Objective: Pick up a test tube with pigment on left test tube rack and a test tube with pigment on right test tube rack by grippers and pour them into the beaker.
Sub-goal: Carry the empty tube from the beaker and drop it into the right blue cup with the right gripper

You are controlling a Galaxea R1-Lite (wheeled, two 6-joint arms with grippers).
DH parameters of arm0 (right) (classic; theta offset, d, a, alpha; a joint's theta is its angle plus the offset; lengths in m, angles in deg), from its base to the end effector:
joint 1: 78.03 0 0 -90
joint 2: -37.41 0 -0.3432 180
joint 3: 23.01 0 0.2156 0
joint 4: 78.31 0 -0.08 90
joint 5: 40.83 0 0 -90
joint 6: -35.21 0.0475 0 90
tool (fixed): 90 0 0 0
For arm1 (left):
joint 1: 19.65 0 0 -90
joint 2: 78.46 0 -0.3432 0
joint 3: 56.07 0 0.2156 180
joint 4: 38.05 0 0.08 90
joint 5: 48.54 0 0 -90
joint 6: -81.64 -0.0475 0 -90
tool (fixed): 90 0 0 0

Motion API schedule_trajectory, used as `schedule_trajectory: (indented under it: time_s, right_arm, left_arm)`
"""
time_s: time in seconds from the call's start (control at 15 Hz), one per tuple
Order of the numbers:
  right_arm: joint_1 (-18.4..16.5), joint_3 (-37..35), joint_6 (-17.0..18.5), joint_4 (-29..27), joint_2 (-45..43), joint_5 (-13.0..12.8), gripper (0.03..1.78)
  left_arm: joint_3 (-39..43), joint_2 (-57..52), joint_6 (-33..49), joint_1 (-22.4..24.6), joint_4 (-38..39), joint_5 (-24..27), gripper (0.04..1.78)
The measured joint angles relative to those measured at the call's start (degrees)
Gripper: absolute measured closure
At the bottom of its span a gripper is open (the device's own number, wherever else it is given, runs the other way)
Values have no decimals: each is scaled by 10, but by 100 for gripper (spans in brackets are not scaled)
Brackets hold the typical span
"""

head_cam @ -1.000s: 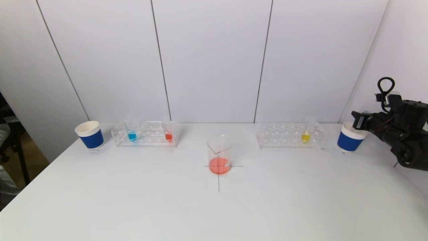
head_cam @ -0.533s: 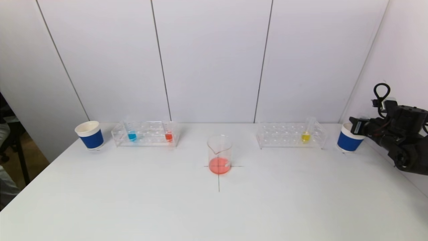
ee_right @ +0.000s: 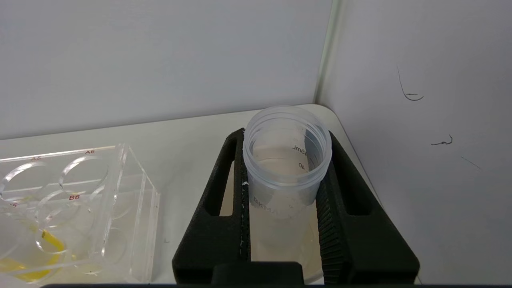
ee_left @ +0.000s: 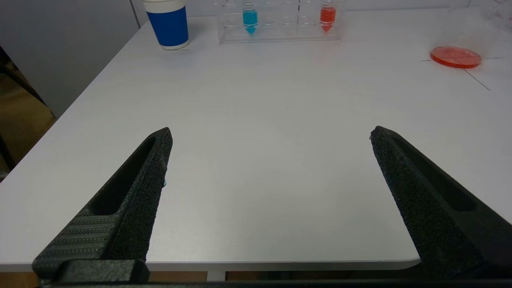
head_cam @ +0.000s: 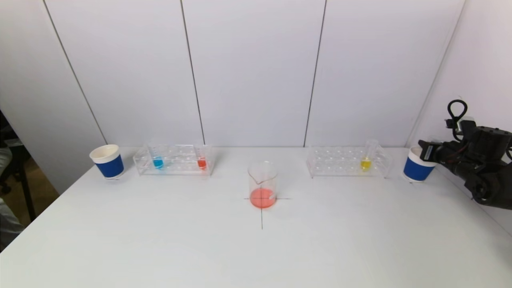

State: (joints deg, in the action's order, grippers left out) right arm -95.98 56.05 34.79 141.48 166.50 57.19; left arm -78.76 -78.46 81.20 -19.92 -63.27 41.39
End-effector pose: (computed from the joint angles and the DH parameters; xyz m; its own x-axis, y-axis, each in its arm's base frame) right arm 0.4586 -0.1416 0.0786 0.9700 -0.1676 -0.1760 0.1733 0.9847 0.0176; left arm -0.0169 0.0001 0.0775 0.9990 -0.0035 -0.0441 0.0038 1.0000 0.0077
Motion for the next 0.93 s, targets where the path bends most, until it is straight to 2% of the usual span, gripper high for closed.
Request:
schedule_trajectory:
  time_s: [0.93]
  right_arm:
    - [2,0,12,8,-4,1,129]
  left_arm:
    - [0,0,0,0,0,0,9]
